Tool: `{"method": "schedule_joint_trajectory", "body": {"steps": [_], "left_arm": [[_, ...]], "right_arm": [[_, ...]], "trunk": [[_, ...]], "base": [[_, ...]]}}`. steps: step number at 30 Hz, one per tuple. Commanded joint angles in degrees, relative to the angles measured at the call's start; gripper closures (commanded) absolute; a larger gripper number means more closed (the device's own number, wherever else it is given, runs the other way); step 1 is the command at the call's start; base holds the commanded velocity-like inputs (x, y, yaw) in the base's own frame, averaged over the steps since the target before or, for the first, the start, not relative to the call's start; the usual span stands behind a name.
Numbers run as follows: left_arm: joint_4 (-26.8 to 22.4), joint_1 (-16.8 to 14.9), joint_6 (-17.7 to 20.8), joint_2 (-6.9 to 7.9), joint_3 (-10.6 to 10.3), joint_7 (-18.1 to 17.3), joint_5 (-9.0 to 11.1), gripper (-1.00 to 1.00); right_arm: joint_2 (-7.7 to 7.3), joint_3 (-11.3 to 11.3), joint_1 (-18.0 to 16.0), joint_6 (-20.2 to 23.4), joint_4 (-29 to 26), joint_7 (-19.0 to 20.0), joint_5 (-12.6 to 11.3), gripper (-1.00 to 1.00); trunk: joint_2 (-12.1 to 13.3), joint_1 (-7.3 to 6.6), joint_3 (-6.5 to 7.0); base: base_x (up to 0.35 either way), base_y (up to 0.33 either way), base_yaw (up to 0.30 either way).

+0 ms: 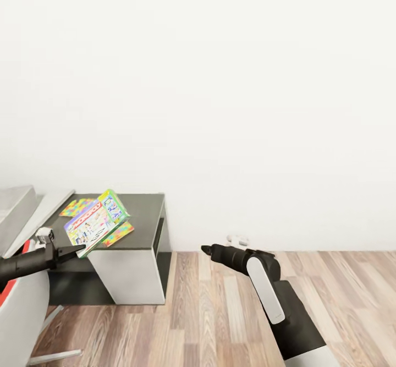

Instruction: Put all the toys in the child's room - the three board games (two on the bed and one on the table), the two jigsaw puzzles on the table, and the tennis ball on the table - inside the toy box on the table in the child's room.

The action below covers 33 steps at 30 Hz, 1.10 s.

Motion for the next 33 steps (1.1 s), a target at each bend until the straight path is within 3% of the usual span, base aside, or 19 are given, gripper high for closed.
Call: {"method": "schedule_joint_trajectory", "body": {"steps": [1, 6, 9, 15, 33], "left_arm": [[0.00, -0.06, 0.50, 0.01, 0.03, -0.24, 0.04, 1.00], [0.00, -0.06, 0.50, 0.01, 0.03, -0.24, 0.04, 1.00], [0.00, -0.06, 0.50, 0.01, 0.03, -0.24, 0.04, 1.00], [0.00, -0.06, 0.50, 0.05, 0.03, -0.24, 0.04, 1.00], [0.00, -0.06, 0.50, 0.01, 0.03, -0.24, 0.13, 1.00]], "right_arm": [[0.01, 0.02, -0.06, 0.15, -0.08, -0.59, -0.61, -1.00], [-0.05, 0.03, -0.12, -0.24, -0.31, -0.52, -0.61, -1.00], [-0.10, 0.65, -0.23, -2.58, -0.52, -0.32, -0.28, -1.00], [-0.48, 3.29, -0.28, -5.88, -0.62, -0.02, 3.83, -1.00], [-0.44, 3.04, -0.28, -6.16, -0.65, -0.21, 4.56, -1.00]], "trunk": [[-0.10, 0.04, -0.13], [-0.10, 0.04, -0.34], [-0.10, 0.04, -0.42], [-0.10, 0.04, -0.44], [-0.10, 0.04, -0.45]], "base": [[0.205, 0.149, 0.289], [0.208, 0.157, 0.266], [0.231, 0.149, 0.113], [0.260, 0.043, 0.020], [0.163, 0.095, 0.024]]}}
